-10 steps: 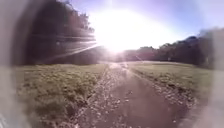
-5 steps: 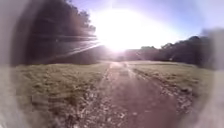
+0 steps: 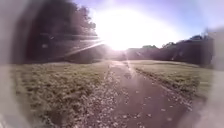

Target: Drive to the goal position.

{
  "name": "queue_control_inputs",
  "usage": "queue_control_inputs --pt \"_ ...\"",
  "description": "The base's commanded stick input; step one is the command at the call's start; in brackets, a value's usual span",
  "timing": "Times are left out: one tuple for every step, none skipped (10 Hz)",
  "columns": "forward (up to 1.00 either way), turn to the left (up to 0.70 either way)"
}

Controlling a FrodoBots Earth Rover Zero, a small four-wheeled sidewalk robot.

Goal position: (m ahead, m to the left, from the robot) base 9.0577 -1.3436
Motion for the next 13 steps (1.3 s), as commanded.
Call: queue_control_inputs --pt "0.85 0.00" --pt "0.85 -0.02" --pt "0.85 -0.03" --pt "0.85 -0.05" --pt "0.85 -0.09" --pt "0.85 -0.09" --pt "0.85 -0.07" --pt "0.85 -0.01" --pt "0.85 0.00" --pt "0.85 0.00" --pt "0.85 0.00" --pt "0.85 0.00" --pt "0.85 0.00"
